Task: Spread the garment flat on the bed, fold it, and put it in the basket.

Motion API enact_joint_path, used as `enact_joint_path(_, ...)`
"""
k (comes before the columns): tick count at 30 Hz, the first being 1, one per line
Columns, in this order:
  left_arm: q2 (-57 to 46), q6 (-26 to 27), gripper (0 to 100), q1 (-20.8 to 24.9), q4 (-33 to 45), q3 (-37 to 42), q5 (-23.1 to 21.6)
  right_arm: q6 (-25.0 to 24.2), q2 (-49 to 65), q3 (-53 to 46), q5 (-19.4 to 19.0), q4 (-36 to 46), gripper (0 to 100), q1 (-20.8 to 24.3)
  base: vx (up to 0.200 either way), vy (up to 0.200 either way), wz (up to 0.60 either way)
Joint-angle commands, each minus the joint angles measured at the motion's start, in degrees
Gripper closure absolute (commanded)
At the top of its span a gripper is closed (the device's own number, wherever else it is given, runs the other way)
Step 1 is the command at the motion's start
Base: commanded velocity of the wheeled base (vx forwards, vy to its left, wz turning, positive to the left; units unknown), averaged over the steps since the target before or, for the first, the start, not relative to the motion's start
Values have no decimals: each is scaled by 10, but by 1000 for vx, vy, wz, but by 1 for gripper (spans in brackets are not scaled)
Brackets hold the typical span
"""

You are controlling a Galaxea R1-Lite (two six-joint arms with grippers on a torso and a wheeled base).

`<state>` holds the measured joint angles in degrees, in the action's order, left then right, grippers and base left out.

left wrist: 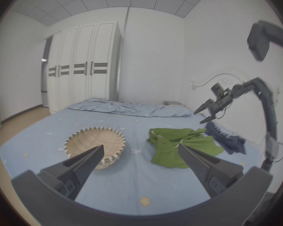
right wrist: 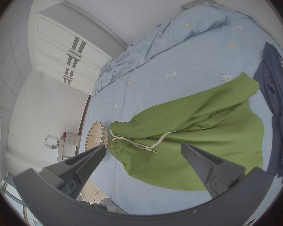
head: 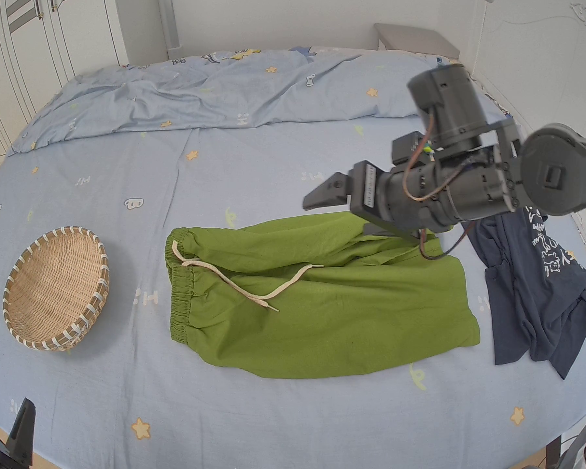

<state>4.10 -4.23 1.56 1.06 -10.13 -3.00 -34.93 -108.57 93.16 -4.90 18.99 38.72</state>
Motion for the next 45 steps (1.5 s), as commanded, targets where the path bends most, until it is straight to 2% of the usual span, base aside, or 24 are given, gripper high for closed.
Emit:
enact_joint_path(1, 278, -96, 0, 34, 8, -146, -168, -4, 165, -258, -53, -133, 0, -121, 0, 0, 0)
enact_joint_path(2, 290, -104, 0, 34, 3, -147, -172, -4, 170, -267, -53, -139, 0, -123, 0, 0, 0)
enact_joint_path(4, 374, -179, 0, 36, -43, -151, -200, -3, 204, -338, -51, -186, 0, -135, 0, 0, 0)
enact_joint_path(5, 384, -187, 0, 37, -48, -150, -204, -3, 207, -344, -51, -188, 0, -138, 0, 0, 0)
enact_joint_path(6, 442, -230, 0, 40, -79, -146, -225, -4, 221, -373, -52, -190, 0, -157, 0, 0, 0)
enact_joint_path(9, 558, -306, 0, 35, -133, -142, -259, -4, 231, -399, -51, -197, 0, -193, 0, 0, 0)
enact_joint_path(10, 564, -308, 0, 35, -134, -142, -260, -4, 231, -400, -51, -197, 0, -195, 0, 0, 0)
enact_joint_path(11, 638, -330, 0, 35, -161, -138, -268, -5, 229, -403, -52, -198, 0, -224, 0, 0, 0)
enact_joint_path(12, 642, -331, 0, 35, -163, -138, -269, -5, 229, -403, -52, -198, 0, -225, 0, 0, 0)
enact_joint_path(13, 699, -332, 0, 35, -186, -131, -276, -5, 229, -403, -56, -198, 0, -241, 0, 0, 0)
enact_joint_path(17, 816, -300, 0, 17, -249, -125, -308, -4, 234, -403, -59, -198, 0, -248, 0, 0, 0)
enact_joint_path(18, 867, -243, 0, -5, -291, -121, -337, 0, 241, -410, -63, -198, 0, -249, 0, 0, 0)
enact_joint_path(19, 877, -226, 0, -11, -300, -120, -344, 1, 243, -411, -63, -198, 0, -249, 0, 0, 0)
enact_joint_path(21, 927, -143, 0, -35, -332, -124, -402, 2, 247, -417, -65, -202, 0, -249, 0, 0, 0)
enact_joint_path(24, 965, -90, 0, -47, -341, -128, -456, 1, 245, -420, -65, -215, 0, -249, 0, 0, 0)
enact_joint_path(29, 988, -62, 0, -44, -343, -133, -466, 1, 245, -425, -65, -229, 0, -246, 0, 0, 0)
enact_joint_path(31, 1014, -34, 0, -48, -345, -134, -464, 1, 246, -428, -65, -233, 0, -245, 0, 0, 0)
enact_joint_path(37, 1065, -31, 0, -45, -374, -147, -467, 2, 247, -431, -65, -234, 0, -242, 0, 0, 0)
enact_joint_path(45, 1064, -97, 0, -39, -417, -175, -465, 2, 247, -432, -65, -234, 0, -243, 0, 0, 0)
